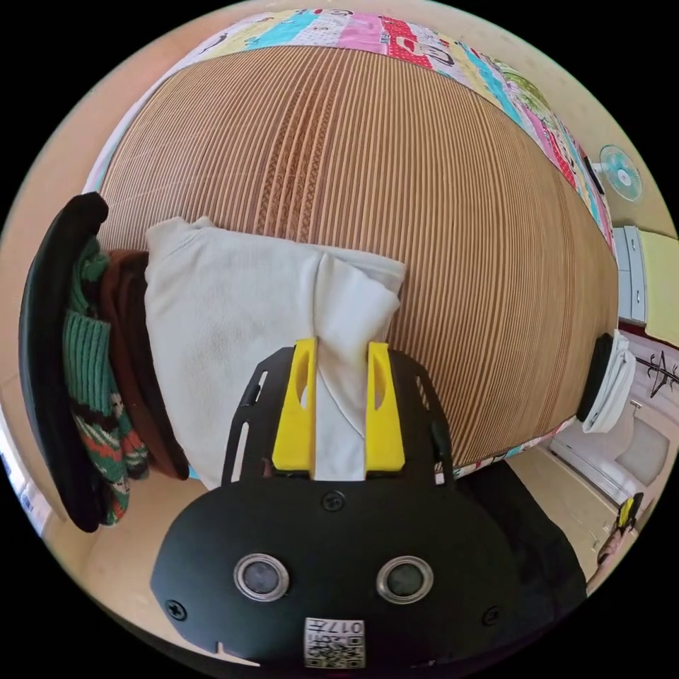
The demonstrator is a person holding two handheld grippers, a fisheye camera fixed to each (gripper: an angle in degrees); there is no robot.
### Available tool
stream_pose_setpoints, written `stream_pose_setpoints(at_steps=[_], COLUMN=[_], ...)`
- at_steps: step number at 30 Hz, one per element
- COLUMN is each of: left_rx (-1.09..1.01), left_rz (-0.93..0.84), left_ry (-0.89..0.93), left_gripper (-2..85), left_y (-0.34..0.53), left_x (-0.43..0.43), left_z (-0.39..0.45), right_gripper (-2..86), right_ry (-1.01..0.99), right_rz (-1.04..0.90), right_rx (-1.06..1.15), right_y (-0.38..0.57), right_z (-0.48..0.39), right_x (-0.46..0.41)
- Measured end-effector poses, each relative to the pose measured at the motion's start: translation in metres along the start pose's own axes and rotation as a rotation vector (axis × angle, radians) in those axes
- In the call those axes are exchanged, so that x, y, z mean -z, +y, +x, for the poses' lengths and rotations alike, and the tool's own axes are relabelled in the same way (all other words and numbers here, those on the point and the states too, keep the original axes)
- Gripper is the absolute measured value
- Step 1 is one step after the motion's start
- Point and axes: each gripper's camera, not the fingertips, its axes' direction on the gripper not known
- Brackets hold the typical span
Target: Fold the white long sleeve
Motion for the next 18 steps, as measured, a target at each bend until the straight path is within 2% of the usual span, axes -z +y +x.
stream_pose_setpoints(at_steps=[3, 4, 5, 6, 9, 11, 12, 16, 17, 18], left_rx=[0.100, 0.126, 0.069, 0.014, -0.272, -0.507, -0.569, -1.093, -1.269, -1.348], left_rz=[-0.061, -0.050, -0.010, 0.018, 0.145, 0.298, 0.335, 0.531, 0.584, 0.617], left_ry=[0.338, 0.564, 0.745, 0.815, 1.037, 1.207, 1.243, 1.357, 1.421, 1.462], left_gripper=[3.9, 3.4, 3.2, 3.2, 2.8, 2.7, 2.7, 2.5, 2.5, 2.6], left_y=[0.010, 0.018, 0.030, 0.037, 0.084, 0.132, 0.143, 0.224, 0.247, 0.257], left_x=[-0.012, -0.013, -0.005, 0.003, 0.065, 0.129, 0.145, 0.252, 0.277, 0.287], left_z=[-0.054, -0.083, -0.105, -0.112, -0.136, -0.148, -0.150, -0.120, -0.106, -0.099], right_gripper=[0.4, 0.4, 0.4, 0.5, 0.7, 1.1, 1.4, 4.0, 6.2, 9.0], right_ry=[-0.016, -0.022, -0.032, -0.037, -0.020, 0.001, 0.010, 0.016, 0.002, -0.033], right_rz=[-0.024, -0.033, -0.055, -0.081, -0.157, -0.206, -0.237, -0.323, -0.349, -0.375], right_rx=[0.018, 0.025, 0.044, 0.065, 0.130, 0.224, 0.321, 0.653, 0.772, 0.903], right_y=[-0.007, -0.009, -0.014, -0.018, -0.032, -0.040, -0.043, -0.039, -0.031, -0.019], right_z=[0.002, 0.002, 0.002, 0.002, 0.001, -0.009, -0.023, -0.087, -0.115, -0.144], right_x=[-0.019, -0.023, -0.033, -0.043, -0.067, -0.080, -0.088, -0.109, -0.115, -0.120])
